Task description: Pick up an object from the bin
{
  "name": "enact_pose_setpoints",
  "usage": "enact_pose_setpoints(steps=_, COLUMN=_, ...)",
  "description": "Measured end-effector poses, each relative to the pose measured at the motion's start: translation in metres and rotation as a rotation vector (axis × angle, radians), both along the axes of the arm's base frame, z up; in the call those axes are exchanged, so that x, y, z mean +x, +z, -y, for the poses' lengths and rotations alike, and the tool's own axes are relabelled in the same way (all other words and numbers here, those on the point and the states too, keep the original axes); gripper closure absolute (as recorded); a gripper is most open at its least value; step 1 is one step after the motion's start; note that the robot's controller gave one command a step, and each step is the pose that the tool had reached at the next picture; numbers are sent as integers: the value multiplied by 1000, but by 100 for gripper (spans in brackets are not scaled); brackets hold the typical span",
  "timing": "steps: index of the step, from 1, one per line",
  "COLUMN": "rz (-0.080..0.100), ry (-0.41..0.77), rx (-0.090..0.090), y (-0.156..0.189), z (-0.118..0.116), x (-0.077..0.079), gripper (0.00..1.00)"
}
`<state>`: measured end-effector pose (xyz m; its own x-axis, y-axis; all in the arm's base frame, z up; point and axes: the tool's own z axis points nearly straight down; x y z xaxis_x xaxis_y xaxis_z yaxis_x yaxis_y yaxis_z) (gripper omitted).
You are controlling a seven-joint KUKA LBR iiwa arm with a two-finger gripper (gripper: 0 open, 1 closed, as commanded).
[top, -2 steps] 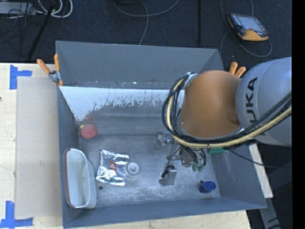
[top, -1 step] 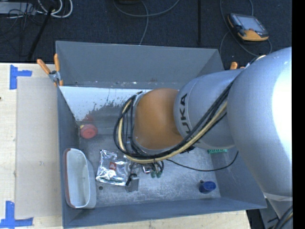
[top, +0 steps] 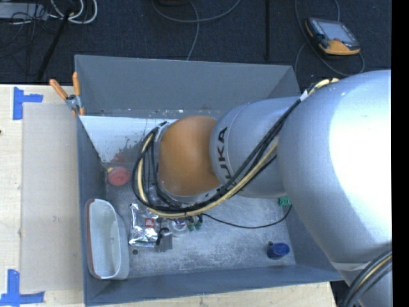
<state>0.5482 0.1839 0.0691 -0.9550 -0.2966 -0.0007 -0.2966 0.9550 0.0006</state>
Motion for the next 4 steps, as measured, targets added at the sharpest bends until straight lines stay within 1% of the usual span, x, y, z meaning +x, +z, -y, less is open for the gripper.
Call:
enact_pose_setpoints(steps=1, rz=0, ry=-4, rx=0, y=1, z=1, x=1, gripper=100)
enact_pose_setpoints(steps=2, rz=10, ry=184, rx=2, y=135, z=-1, x=33, gripper=100)
enact_pose_setpoints(steps=3, rz=2, ry=181, rx=0, y=130, z=0, x=31, gripper=0)
enact_pose_setpoints(steps=4, rz=-4, ry=354, rx=-1, y=58, z=22, x=61, gripper=0)
